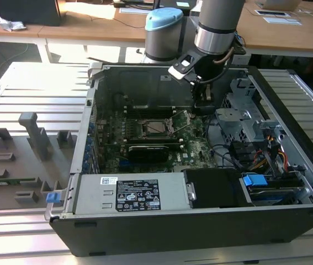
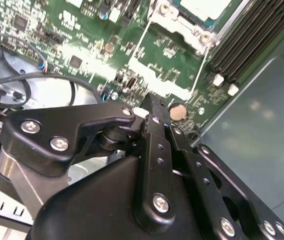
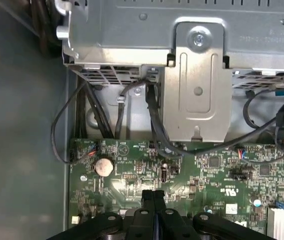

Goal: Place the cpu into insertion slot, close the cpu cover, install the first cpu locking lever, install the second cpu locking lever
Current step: 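Close the cpu cover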

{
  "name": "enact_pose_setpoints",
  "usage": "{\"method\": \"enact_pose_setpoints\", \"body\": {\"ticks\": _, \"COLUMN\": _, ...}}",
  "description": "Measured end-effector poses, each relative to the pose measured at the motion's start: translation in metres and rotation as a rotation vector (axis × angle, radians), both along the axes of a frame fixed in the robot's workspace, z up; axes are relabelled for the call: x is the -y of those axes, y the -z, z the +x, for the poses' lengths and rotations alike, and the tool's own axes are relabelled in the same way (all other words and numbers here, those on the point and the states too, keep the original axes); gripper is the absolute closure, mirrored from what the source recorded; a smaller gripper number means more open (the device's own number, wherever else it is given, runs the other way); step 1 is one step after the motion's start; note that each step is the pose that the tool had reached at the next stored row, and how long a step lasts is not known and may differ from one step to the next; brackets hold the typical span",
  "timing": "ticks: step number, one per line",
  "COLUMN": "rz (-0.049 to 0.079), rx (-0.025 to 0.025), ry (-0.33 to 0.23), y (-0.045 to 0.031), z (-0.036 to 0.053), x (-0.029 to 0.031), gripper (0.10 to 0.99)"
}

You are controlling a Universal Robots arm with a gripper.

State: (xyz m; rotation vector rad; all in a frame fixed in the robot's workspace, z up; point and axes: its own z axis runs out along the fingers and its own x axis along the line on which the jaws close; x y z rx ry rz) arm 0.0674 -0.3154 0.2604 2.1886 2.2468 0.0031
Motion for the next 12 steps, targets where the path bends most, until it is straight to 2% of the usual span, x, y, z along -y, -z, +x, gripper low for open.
{"method": "enact_pose_setpoints", "body": {"ticks": 4, "rz": 0.000, "rx": -0.0001, "ry": 0.000, "y": 0.0081, "z": 0.0071, "x": -0.0002, "gripper": 0.980}}
{"method": "enact_pose_setpoints", "body": {"ticks": 8, "rz": -0.001, "rx": -0.0001, "ry": 0.000, "y": 0.0162, "z": 0.0069, "x": -0.0002, "gripper": 0.980}}
{"method": "enact_pose_setpoints", "body": {"ticks": 12, "rz": -0.001, "rx": -0.0001, "ry": 0.000, "y": 0.0193, "z": 0.0024, "x": -0.0002, "gripper": 0.980}}
